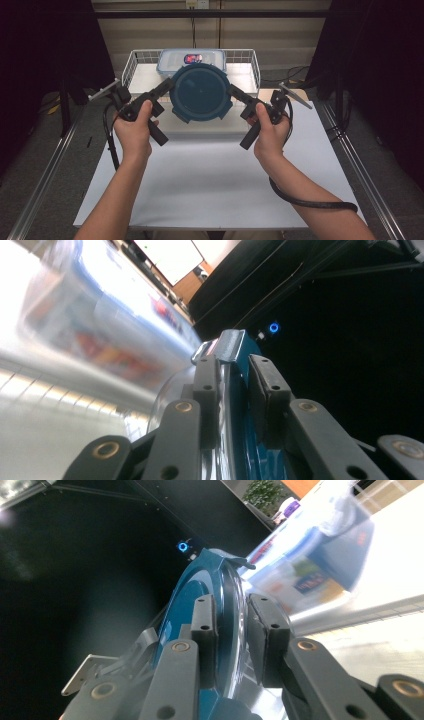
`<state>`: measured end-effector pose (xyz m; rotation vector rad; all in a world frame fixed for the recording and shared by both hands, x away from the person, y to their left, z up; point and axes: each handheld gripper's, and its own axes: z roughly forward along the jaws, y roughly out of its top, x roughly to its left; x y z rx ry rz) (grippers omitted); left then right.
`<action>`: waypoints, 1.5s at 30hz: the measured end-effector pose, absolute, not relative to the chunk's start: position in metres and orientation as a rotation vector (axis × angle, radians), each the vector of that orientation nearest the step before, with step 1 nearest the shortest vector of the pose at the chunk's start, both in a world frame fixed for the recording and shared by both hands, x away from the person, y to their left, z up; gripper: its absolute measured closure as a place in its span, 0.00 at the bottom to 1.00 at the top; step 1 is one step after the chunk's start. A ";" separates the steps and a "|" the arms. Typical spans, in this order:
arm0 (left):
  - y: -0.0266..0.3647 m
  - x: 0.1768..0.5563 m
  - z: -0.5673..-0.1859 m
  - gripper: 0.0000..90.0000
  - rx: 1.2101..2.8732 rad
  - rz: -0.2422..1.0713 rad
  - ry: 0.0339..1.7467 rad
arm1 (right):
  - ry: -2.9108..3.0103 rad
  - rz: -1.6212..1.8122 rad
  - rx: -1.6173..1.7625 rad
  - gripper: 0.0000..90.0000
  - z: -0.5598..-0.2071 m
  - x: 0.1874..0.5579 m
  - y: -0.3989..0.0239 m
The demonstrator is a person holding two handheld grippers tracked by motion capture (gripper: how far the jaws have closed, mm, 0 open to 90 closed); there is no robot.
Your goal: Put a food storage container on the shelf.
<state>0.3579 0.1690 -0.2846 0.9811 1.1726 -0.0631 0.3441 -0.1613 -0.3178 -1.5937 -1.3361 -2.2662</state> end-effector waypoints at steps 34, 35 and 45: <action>0.174 0.505 -0.249 0.83 0.891 -0.038 1.338 | -1.226 -2.149 -1.770 0.81 -0.257 0.481 -0.135; 0.174 0.506 -0.249 0.83 0.897 -0.037 1.348 | -1.246 -2.143 -1.775 0.80 -0.257 0.484 -0.134; 0.176 0.496 -0.244 0.67 1.014 0.067 1.285 | -1.362 -2.234 -1.807 0.64 -0.256 0.485 -0.131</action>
